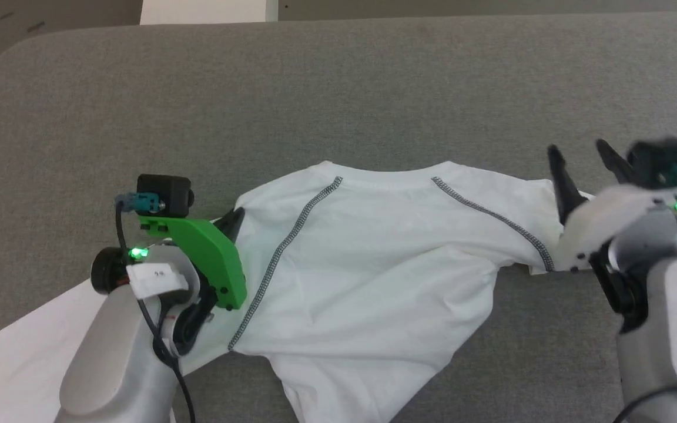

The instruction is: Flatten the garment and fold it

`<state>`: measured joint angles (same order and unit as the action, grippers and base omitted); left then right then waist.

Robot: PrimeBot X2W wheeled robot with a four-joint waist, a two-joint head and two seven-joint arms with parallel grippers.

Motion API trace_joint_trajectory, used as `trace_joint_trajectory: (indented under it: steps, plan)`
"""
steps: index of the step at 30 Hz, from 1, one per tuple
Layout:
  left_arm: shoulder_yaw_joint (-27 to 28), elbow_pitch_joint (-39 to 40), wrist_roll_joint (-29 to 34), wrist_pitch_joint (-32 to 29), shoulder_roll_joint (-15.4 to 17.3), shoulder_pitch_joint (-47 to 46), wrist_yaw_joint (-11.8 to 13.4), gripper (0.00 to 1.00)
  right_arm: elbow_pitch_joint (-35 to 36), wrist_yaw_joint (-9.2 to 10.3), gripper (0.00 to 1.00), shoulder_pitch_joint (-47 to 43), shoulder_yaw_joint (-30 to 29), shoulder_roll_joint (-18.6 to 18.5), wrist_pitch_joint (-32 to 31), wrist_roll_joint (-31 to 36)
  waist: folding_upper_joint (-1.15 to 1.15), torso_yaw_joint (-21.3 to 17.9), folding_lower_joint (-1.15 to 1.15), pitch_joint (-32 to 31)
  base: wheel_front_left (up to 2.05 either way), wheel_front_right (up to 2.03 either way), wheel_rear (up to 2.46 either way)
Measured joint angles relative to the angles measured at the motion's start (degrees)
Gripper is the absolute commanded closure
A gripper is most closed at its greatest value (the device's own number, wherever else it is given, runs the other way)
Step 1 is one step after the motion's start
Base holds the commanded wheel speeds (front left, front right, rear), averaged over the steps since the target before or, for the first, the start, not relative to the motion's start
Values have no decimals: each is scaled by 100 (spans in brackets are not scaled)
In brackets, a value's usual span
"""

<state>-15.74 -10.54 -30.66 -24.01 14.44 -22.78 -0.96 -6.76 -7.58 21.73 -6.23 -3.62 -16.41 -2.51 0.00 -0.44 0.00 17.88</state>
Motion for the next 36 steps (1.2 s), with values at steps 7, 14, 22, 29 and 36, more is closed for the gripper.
trace_joint_trajectory:
  steps: [7,14,22,29,36]
  plan:
    - [-77,388,-10,-3,-63,77,56,100,-345,0,0,597,767,-620,-2217,526,0,201,0,145,0,0,0]
    - [-171,459,-10,-1,-111,72,56,100,-354,0,0,721,1176,-950,-3397,421,0,379,0,329,0,0,0]
    - [-240,425,-12,79,-158,50,47,100,-200,0,100,701,1228,-1121,-3697,224,0,446,0,503,0,0,0]
    - [-209,397,-81,216,-169,41,-32,100,-166,0,100,701,1123,-1107,-3496,-56,0,387,0,401,0,0,0]
    - [204,631,-546,369,-210,-250,-119,100,123,0,100,943,731,-975,-3130,-589,0,327,0,75,0,0,0]
